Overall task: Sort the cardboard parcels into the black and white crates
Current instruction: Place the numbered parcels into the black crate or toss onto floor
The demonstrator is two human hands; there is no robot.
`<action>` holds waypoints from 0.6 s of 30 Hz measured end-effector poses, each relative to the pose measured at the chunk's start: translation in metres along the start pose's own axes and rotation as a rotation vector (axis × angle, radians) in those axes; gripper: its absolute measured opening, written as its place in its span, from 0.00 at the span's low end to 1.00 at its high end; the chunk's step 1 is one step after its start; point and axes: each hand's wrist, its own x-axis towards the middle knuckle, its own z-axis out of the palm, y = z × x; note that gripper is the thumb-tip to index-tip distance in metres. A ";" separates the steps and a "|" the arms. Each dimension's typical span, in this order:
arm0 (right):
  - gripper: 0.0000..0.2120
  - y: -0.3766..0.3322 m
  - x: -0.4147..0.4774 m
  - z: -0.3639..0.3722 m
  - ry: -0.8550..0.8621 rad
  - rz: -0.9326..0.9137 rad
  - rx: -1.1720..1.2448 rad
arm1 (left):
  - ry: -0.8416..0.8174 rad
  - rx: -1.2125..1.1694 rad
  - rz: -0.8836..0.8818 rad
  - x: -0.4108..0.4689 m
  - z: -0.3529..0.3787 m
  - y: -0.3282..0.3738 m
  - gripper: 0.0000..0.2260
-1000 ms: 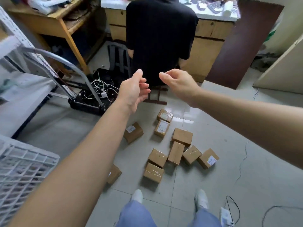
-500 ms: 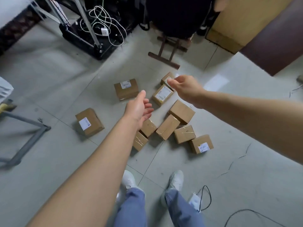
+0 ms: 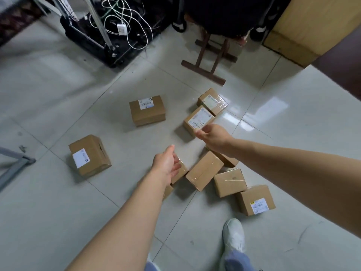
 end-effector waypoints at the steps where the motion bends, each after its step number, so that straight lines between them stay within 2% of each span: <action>1: 0.21 0.013 0.014 0.004 -0.014 -0.002 -0.014 | 0.014 -0.009 -0.013 0.014 0.008 -0.009 0.14; 10: 0.23 0.131 0.104 0.048 -0.077 0.051 -0.129 | 0.112 0.010 -0.197 0.115 0.052 -0.110 0.10; 11: 0.23 0.139 0.112 0.051 -0.089 0.050 -0.141 | 0.129 0.009 -0.213 0.126 0.055 -0.119 0.11; 14: 0.24 0.161 0.136 0.060 -0.106 0.053 -0.188 | 0.184 -0.001 -0.245 0.156 0.059 -0.140 0.21; 18: 0.26 0.184 0.165 0.076 -0.123 0.085 -0.204 | 0.174 -0.034 -0.278 0.197 0.064 -0.157 0.20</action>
